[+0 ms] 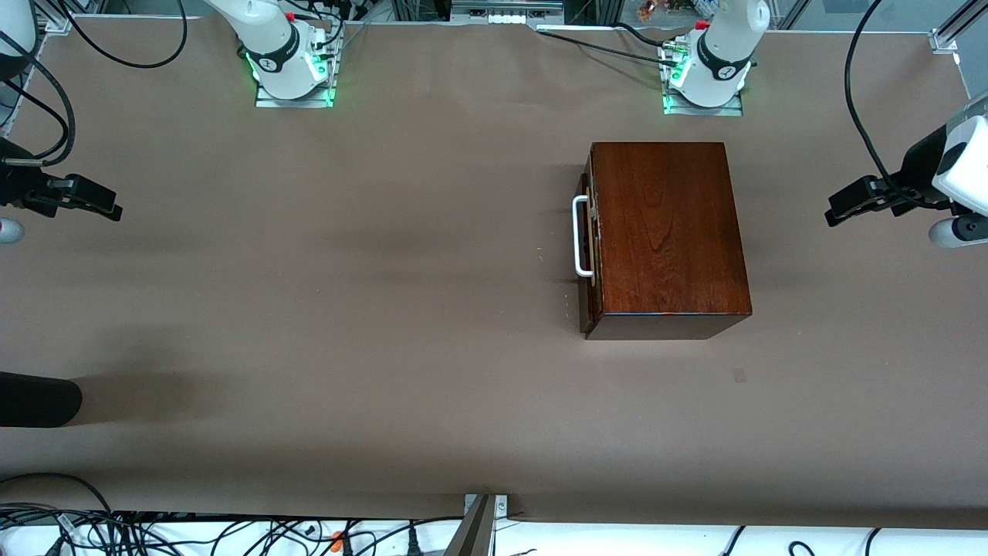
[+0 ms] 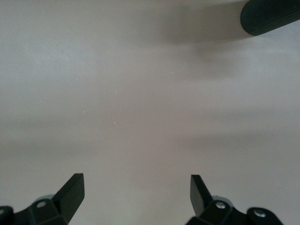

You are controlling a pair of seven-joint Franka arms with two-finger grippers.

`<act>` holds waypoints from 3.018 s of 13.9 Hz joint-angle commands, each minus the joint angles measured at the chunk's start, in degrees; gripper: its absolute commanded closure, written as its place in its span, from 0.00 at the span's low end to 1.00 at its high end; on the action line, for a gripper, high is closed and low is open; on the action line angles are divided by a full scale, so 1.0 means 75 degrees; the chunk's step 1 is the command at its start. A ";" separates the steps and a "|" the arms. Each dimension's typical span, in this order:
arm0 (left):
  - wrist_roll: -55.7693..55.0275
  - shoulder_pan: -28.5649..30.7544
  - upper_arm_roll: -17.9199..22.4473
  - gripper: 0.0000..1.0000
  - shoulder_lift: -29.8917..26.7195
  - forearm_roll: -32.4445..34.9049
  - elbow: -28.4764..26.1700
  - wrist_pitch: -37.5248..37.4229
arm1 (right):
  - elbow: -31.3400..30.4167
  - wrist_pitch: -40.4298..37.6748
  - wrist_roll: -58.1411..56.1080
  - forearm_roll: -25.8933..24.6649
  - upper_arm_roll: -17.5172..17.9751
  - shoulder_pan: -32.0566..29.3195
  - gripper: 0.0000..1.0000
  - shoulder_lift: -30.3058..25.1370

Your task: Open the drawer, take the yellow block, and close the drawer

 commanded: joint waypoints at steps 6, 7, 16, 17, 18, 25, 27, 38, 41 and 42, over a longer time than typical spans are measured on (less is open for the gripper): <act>0.0592 -0.0692 -0.0062 0.00 0.0197 0.0662 0.0195 -0.0302 | 0.0002 -0.0055 0.0048 0.0055 0.0018 -0.0030 0.00 -0.0105; 0.0510 -0.0972 -0.0062 0.00 0.0209 0.0662 0.0206 -0.0302 | 0.0002 -0.0055 0.0048 0.0055 0.0018 -0.0030 0.00 -0.0117; -0.1961 -0.3468 -0.0062 0.00 0.1380 0.0568 0.0839 -0.0208 | 0.0002 -0.0044 0.0048 0.0055 0.0030 -0.0030 0.00 -0.0105; -0.2335 -0.3692 -0.0062 0.00 0.1462 0.0569 0.0862 -0.0092 | 0.0002 -0.0044 0.0048 0.0055 0.0030 -0.0030 0.00 -0.0105; -0.2768 -0.3903 -0.0062 0.00 0.1556 0.0569 0.0863 -0.0068 | 0.0002 -0.0044 0.0048 0.0055 0.0030 -0.0030 0.00 -0.0105; -0.4376 -0.5602 -0.0050 0.00 0.2318 0.0685 0.0746 0.0493 | 0.0002 -0.0067 0.0048 0.0055 0.0030 -0.0030 0.00 -0.0105; -0.4646 -0.5721 -0.0062 0.00 0.2470 0.0814 0.0711 0.0845 | 0.0002 -0.0067 0.0048 0.0055 0.0030 -0.0030 0.00 -0.0105; -0.4192 -0.5592 -0.0155 0.00 0.2518 0.1272 -0.1268 0.2685 | 0.0002 -0.0067 0.0048 0.0055 0.0030 -0.0030 0.00 -0.0105; -0.3967 -0.5440 -0.0155 0.00 0.2506 0.1446 -0.1563 0.2827 | 0.0002 -0.0067 0.0048 0.0055 0.0030 -0.0030 0.00 -0.0105; -0.3933 -0.5440 -0.0167 0.00 0.2506 0.1691 -0.1679 0.2827 | 0.0002 -0.0067 0.0048 0.0055 0.0030 -0.0030 0.00 -0.0105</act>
